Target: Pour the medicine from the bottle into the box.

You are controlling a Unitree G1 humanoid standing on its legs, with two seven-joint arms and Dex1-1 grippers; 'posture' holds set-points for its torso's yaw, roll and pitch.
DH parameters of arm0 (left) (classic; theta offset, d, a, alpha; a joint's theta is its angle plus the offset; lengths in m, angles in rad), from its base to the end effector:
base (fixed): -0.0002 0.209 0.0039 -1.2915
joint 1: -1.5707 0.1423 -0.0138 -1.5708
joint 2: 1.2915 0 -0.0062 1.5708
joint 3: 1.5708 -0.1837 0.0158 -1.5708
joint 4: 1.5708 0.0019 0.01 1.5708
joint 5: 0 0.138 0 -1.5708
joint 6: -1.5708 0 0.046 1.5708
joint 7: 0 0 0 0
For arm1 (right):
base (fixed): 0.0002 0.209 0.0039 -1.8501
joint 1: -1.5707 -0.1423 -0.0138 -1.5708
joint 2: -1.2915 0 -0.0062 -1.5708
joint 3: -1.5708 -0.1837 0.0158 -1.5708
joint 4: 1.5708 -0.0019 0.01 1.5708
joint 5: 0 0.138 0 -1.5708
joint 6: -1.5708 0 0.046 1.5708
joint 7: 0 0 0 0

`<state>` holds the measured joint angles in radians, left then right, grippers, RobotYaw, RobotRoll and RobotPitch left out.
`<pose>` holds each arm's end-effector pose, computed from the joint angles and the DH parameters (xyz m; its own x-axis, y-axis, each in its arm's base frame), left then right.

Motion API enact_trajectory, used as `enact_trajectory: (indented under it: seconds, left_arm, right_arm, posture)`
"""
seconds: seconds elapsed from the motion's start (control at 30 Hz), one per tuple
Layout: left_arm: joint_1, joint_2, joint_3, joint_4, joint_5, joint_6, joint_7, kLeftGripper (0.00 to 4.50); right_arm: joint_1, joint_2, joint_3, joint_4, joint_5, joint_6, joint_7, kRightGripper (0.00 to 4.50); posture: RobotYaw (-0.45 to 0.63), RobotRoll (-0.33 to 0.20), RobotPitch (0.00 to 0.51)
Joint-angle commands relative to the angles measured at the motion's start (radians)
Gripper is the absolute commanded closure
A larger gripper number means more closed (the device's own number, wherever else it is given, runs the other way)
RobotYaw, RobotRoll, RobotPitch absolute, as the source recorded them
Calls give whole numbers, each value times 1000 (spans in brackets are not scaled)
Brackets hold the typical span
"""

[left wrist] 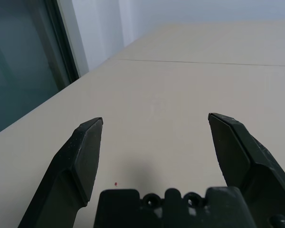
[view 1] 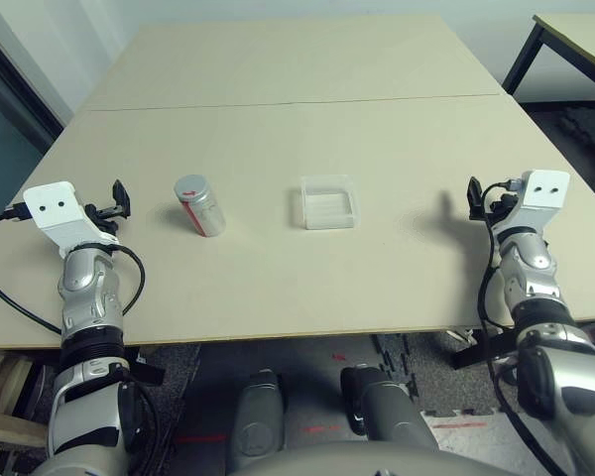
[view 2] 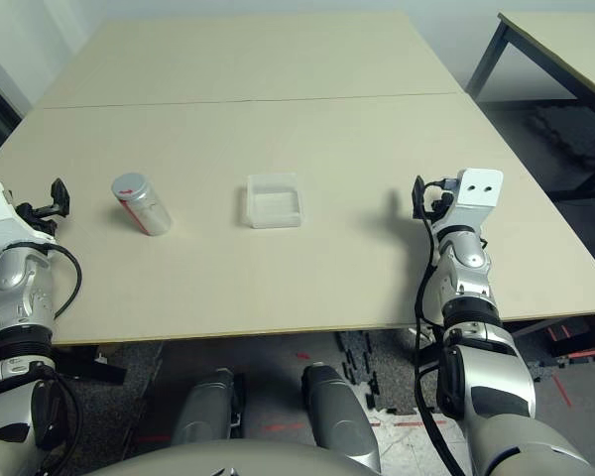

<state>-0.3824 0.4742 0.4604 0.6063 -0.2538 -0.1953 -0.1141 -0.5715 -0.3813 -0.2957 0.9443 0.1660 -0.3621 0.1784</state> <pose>0.2448 0.3262 0.0878 0.9061 0.3945 0.1529 -0.3998 0.9166 0.0039 0.2855 -0.2738 0.0627 0.9823 -0.1718 0.0750 0.1754 0.9834 -0.0453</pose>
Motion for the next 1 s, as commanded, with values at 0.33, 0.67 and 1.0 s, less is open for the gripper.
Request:
enact_trajectory:
  seconds: [0.33, 0.67, 1.0]
  left_arm:
    - [25, 101, 31, -16, -107, 57, -234, 44]
    - [134, 227, 42, -114, -238, 236, -562, 44]
    - [290, 272, -63, -338, -293, 439, -862, 44]
  right_arm:
    - [-7, -11, 22, -81, 29, 46, 145, 0]
    - [-55, -55, 101, -190, 82, 219, 530, 0]
    - [-199, -91, 176, -137, 47, 255, 744, 0]
  posture:
    - [2, 0, 105]
    - [24, 0, 123]
    - [32, 0, 128]
